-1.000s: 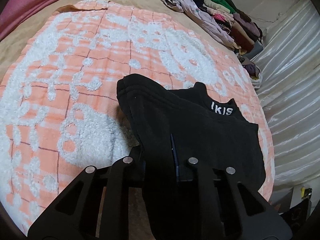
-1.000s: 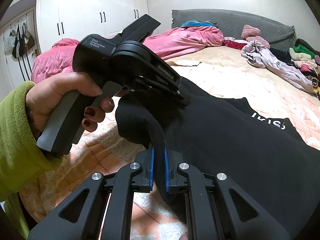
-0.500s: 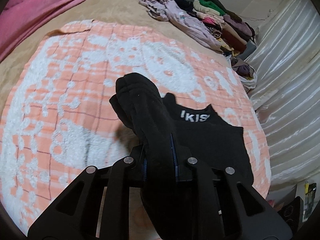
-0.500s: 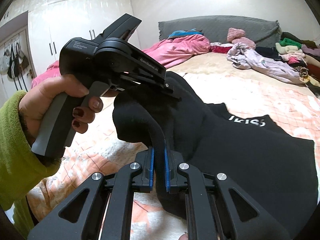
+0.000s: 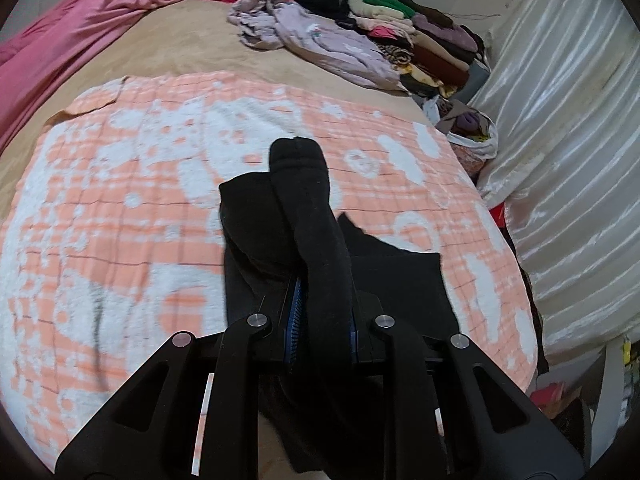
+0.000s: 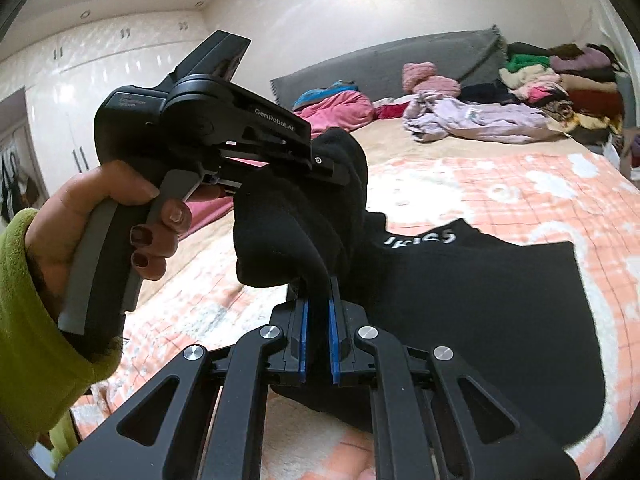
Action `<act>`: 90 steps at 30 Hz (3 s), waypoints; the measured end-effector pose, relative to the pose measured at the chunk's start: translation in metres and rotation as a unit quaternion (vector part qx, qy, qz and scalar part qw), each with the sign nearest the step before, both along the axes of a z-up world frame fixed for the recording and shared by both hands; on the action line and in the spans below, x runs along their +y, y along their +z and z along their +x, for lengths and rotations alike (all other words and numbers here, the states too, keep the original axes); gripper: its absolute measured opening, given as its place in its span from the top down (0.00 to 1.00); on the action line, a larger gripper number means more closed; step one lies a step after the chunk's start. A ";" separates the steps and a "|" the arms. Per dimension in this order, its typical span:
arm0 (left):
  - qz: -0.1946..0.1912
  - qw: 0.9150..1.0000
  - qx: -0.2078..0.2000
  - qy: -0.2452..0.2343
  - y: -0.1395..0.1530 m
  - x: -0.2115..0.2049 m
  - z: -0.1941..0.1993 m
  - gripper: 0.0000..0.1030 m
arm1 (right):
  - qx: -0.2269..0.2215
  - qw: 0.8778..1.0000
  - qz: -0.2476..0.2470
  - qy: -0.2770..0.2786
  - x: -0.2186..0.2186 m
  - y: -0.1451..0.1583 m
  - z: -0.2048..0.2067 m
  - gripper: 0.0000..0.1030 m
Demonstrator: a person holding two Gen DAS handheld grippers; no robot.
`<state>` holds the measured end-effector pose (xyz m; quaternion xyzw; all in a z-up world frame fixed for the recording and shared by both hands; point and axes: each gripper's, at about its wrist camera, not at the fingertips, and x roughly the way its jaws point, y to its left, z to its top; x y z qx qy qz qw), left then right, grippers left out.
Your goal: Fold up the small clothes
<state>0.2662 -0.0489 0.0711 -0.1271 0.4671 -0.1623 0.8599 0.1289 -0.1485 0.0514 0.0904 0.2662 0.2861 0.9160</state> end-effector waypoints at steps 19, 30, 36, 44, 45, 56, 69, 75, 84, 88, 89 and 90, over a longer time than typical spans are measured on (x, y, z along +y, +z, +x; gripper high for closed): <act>0.030 0.997 0.011 -0.077 -0.017 -0.137 0.015 0.90 | 0.039 0.990 0.066 -0.123 -0.093 -0.017 -0.027 0.93; 0.051 0.994 0.037 -0.092 -0.053 -0.181 0.023 0.87 | 0.087 0.979 0.065 -0.174 -0.116 -0.036 -0.032 0.93; 0.000 0.992 0.034 -0.119 -0.054 -0.183 0.017 0.37 | 0.126 0.971 0.067 -0.190 -0.125 -0.046 -0.032 0.83; 0.011 0.993 -0.050 -0.108 -0.014 -0.135 -0.017 0.36 | 0.124 0.967 0.086 -0.204 -0.141 -0.037 -0.048 0.61; 0.019 0.993 -0.056 -0.101 -0.014 -0.126 -0.020 0.36 | 0.121 0.967 0.087 -0.207 -0.143 -0.034 -0.051 0.60; 0.071 0.996 -0.014 -0.049 -0.077 -0.069 -0.035 0.37 | 0.120 0.972 0.045 -0.197 -0.158 -0.008 -0.022 0.52; 0.070 0.995 -0.021 -0.065 -0.083 -0.076 -0.048 0.35 | 0.232 0.962 0.033 -0.138 -0.141 -0.036 0.078 0.52; 0.071 0.995 -0.022 -0.069 -0.082 -0.078 -0.048 0.34 | 0.258 0.953 0.064 -0.147 -0.140 -0.054 0.105 0.59; 0.049 0.996 -0.032 -0.074 -0.070 -0.077 -0.054 0.33 | 0.181 0.974 0.021 -0.131 -0.133 -0.015 0.096 0.86; 0.048 0.994 -0.036 -0.087 -0.065 -0.088 -0.057 0.32 | 0.163 0.976 -0.037 -0.143 -0.135 -0.008 0.096 0.86; 0.049 0.994 -0.036 -0.090 -0.066 -0.091 -0.057 0.32 | 0.164 0.974 -0.054 -0.147 -0.135 -0.012 0.097 0.87; 0.051 0.994 -0.035 -0.092 -0.067 -0.093 -0.057 0.31 | 0.166 0.972 -0.067 -0.150 -0.135 -0.016 0.098 0.87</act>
